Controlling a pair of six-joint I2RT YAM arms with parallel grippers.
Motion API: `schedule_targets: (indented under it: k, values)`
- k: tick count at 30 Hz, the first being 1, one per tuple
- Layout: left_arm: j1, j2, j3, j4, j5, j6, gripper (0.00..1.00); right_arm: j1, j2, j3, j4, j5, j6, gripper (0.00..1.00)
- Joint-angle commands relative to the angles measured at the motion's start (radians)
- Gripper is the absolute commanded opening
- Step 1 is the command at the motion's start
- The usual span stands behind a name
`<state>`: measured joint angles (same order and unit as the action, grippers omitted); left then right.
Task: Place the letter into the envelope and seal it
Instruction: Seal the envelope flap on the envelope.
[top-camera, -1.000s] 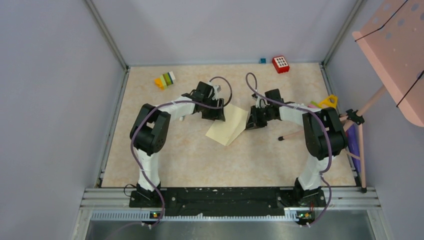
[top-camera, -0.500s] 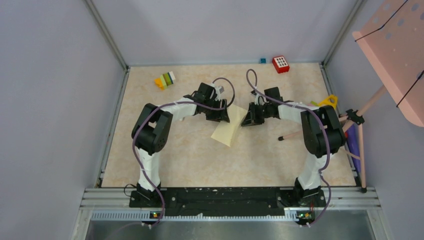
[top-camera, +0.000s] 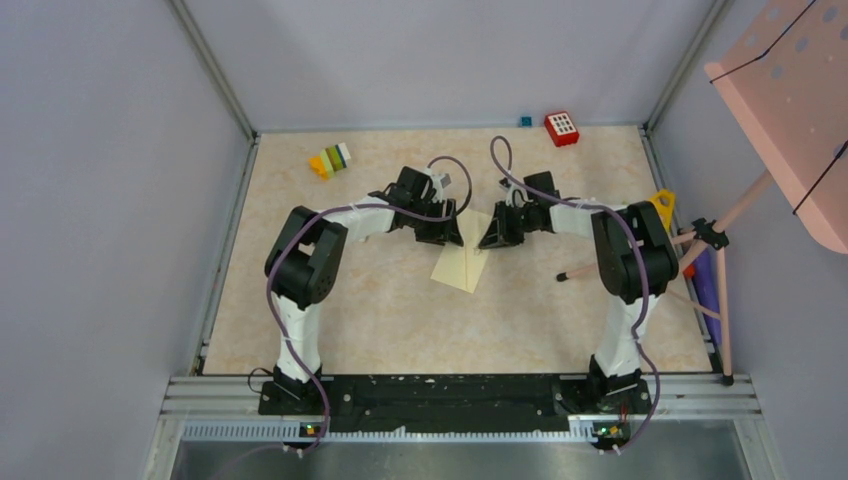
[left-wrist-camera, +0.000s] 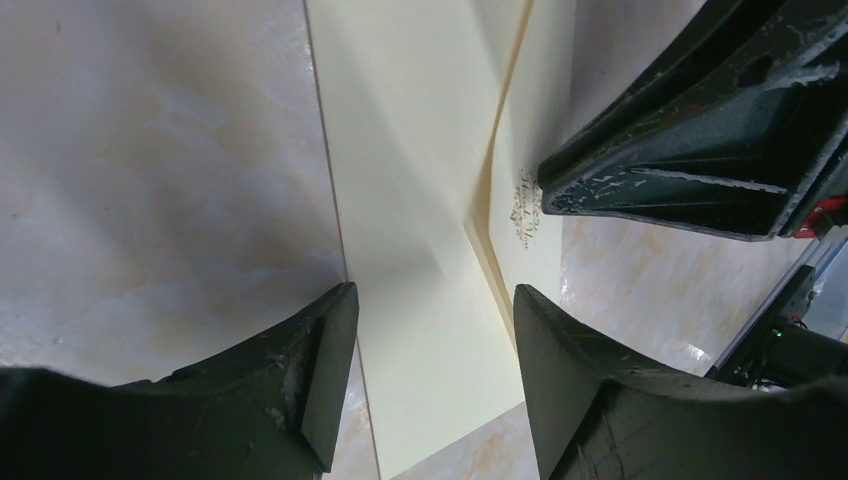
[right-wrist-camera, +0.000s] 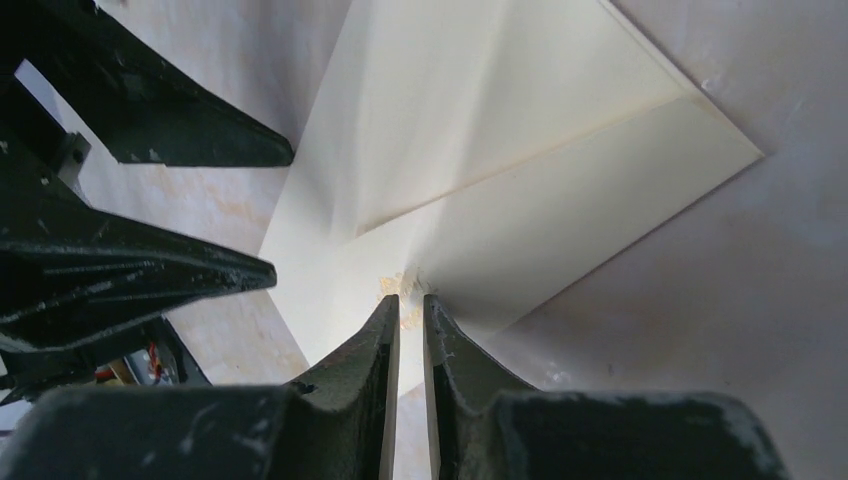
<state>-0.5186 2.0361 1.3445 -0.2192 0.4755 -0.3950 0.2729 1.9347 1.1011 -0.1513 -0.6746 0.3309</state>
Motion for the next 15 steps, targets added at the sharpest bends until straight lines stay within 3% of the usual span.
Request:
schedule_targets:
  k: [1,9,15]
  values:
    - [-0.033,0.075,-0.049,-0.085,0.0,-0.002,0.65,0.013,0.046,0.056,0.039,-0.002,0.028,0.14]
    - [-0.045,0.08,-0.048,-0.08,0.017,-0.008,0.64,0.037,0.088,0.078,0.031,0.011,0.033,0.14]
    - [-0.048,0.076,-0.038,-0.074,0.044,-0.008,0.64,0.045,0.124,0.082,0.014,0.018,0.036,0.05]
